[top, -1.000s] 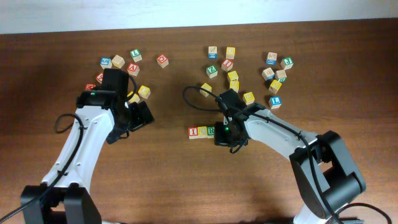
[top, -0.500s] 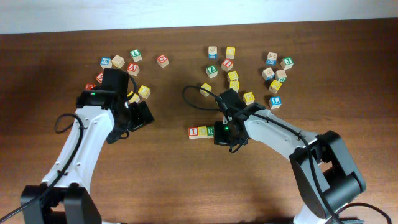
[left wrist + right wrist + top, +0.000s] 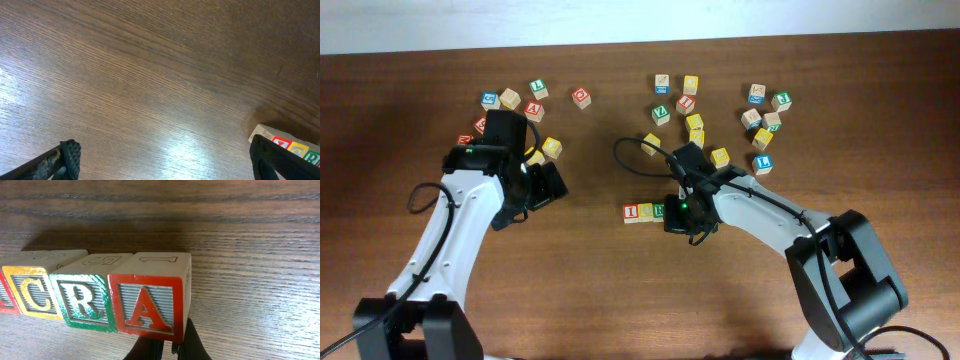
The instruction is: Spell out ICRA
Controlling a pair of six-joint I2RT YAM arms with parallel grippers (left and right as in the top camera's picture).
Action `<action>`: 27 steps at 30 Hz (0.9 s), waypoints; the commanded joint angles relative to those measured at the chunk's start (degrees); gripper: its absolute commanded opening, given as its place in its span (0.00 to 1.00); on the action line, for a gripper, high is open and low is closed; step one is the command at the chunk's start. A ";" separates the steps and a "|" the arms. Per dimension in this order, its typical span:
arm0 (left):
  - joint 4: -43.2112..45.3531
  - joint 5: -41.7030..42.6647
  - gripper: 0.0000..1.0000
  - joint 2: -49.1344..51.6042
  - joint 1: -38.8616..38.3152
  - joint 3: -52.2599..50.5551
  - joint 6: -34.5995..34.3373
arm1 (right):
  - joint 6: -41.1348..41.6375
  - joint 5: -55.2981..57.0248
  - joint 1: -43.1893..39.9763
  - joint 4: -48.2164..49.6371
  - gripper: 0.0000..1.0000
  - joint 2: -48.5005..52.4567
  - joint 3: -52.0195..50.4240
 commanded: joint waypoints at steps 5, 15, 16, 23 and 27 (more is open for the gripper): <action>0.09 0.20 0.99 -1.20 -0.11 0.46 0.98 | 0.26 -0.81 0.37 -0.04 0.04 0.50 0.00; -0.04 0.17 0.67 -1.20 -0.11 0.46 0.98 | 0.24 -1.20 0.20 -5.90 0.04 -2.47 1.46; -0.09 0.20 0.63 -1.20 -0.11 0.46 0.98 | 0.24 -1.18 0.20 -6.38 0.04 -3.48 1.53; -0.98 0.24 0.18 -1.20 -0.13 0.46 0.98 | -0.92 -0.98 -4.50 -11.52 0.04 -10.29 2.43; -1.33 0.22 0.00 -1.20 -1.75 0.46 0.96 | -2.97 -0.96 -10.29 -12.00 0.04 -10.40 2.40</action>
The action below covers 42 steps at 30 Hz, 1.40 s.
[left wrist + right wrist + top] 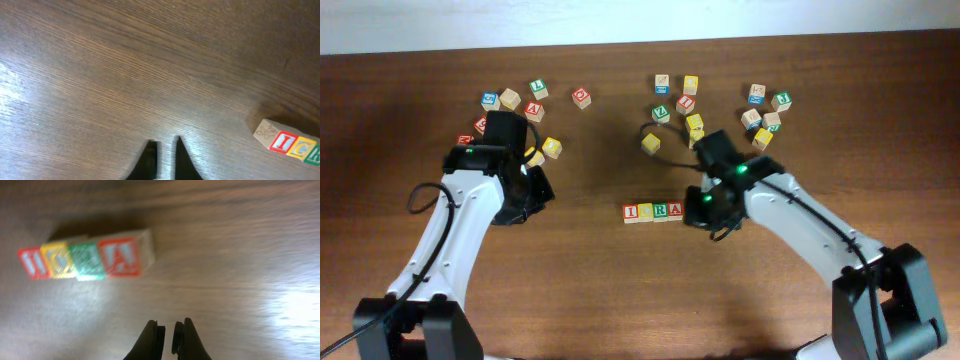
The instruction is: Spell out ICRA
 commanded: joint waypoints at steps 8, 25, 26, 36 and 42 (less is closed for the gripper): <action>3.19 0.22 0.00 1.51 -9.62 0.35 -0.13 | -3.26 1.46 -5.35 3.17 0.04 2.16 0.74; 13.20 6.16 0.00 17.05 -18.34 0.35 -0.94 | -3.26 0.61 -5.35 10.64 0.04 5.40 0.74; 13.86 6.88 0.00 17.33 -18.49 0.35 -0.96 | -3.26 0.46 -5.35 10.82 0.04 5.40 0.74; 14.58 6.84 0.00 17.38 -19.71 0.28 -0.94 | -3.23 -2.38 -5.29 11.13 0.04 8.85 0.68; 15.39 6.62 0.00 17.38 -19.71 0.24 -0.94 | -3.19 -2.89 -2.80 12.90 0.04 9.77 0.63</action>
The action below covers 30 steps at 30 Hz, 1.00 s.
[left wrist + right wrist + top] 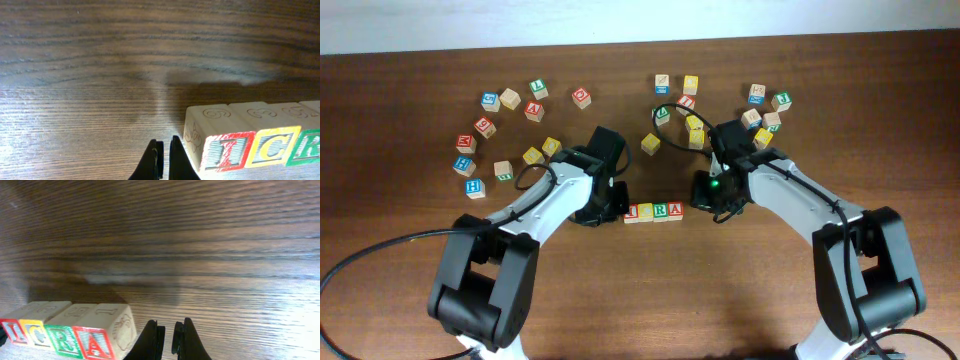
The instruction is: Spell out ICRA
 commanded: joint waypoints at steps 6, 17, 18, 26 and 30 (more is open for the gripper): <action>1.97 0.61 0.00 0.74 -0.09 0.24 -0.74 | 1.16 -0.70 3.10 2.80 0.04 1.05 0.52; 2.78 0.52 0.00 0.74 -0.09 0.22 -0.72 | 1.14 -0.74 3.21 2.51 0.04 1.07 -0.31; 2.82 0.55 0.00 0.74 -0.09 0.13 -0.72 | 1.14 -0.76 3.21 2.49 0.04 1.07 -0.46; 2.51 0.61 0.00 0.79 -0.09 -0.85 -0.72 | 1.14 -0.96 3.26 1.29 0.04 1.07 -1.09; 2.89 0.63 0.00 0.83 -0.28 -2.19 -0.74 | 1.16 -0.98 3.30 1.27 0.04 1.07 -1.33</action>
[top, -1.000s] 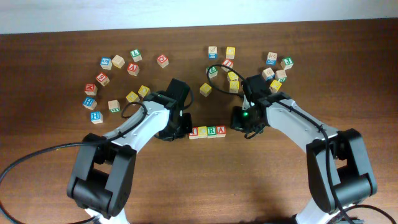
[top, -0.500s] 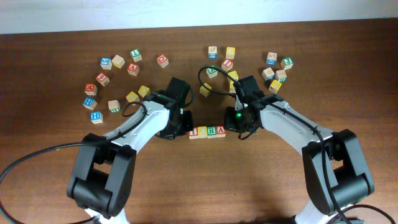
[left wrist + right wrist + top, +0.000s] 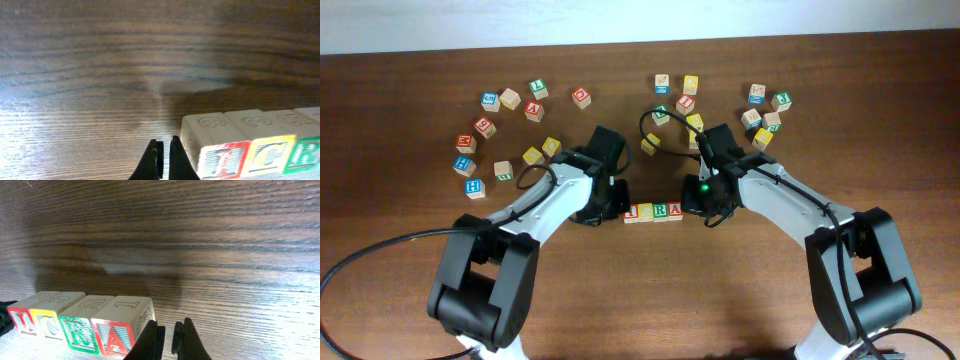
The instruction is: Spell out ICRA
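Four blocks reading I, C, R, A stand in a straight row (image 3: 653, 211) mid-table. In the left wrist view the red I block (image 3: 220, 159) and yellow C block (image 3: 270, 154) show, with the green R block (image 3: 306, 153) at the frame edge. My left gripper (image 3: 164, 161) is shut, its tips just left of the I. The right wrist view shows the whole row, ending in the red A block (image 3: 115, 337). My right gripper (image 3: 170, 341) is shut and empty, its left finger against the A's right side.
Several loose letter blocks lie scattered along the back: a cluster at the back left (image 3: 510, 98), one behind the row (image 3: 685, 100) and one at the back right (image 3: 760, 120). Both arms angle in toward the row from either side.
My right gripper has moved left, from a little off the A block to right against its side. The left gripper stays at the I end, hardly moved. The row looks unchanged.
First my right gripper held the A block at the row's right end while the left stood open far to the left. Then the right was off the block and shut, and the left was shut. Later both sat near the row's ends, which they now flank.
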Controlling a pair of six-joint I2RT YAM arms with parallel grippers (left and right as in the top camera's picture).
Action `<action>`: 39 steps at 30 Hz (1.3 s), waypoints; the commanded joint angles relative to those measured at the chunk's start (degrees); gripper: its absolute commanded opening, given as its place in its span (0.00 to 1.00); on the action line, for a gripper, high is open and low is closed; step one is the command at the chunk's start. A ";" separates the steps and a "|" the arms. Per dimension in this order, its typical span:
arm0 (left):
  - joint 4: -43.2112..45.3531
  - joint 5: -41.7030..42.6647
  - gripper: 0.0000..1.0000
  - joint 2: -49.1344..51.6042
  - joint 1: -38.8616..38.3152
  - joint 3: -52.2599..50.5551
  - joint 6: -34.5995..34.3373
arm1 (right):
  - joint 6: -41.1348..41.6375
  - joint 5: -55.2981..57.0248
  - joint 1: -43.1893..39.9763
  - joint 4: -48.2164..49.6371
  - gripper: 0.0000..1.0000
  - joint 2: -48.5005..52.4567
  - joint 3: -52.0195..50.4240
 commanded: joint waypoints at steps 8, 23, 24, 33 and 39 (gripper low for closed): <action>1.09 0.63 0.00 0.83 -0.35 -1.60 -0.74 | 0.48 -0.50 3.76 2.60 0.04 1.03 -1.05; 1.88 0.46 0.00 0.83 -0.83 -1.62 -0.70 | 0.44 -0.28 3.74 2.78 0.04 1.03 -1.05; 1.86 0.13 0.00 0.83 -0.81 -1.62 -0.68 | 0.44 -0.28 3.74 2.75 0.04 1.01 -1.05; -4.37 -4.39 0.00 -2.38 4.59 0.92 1.49 | -1.31 6.14 3.58 -12.17 0.04 0.98 8.63; -7.37 -6.51 0.00 -7.72 11.06 0.92 2.69 | -4.74 -4.79 6.23 -23.04 0.04 0.94 12.59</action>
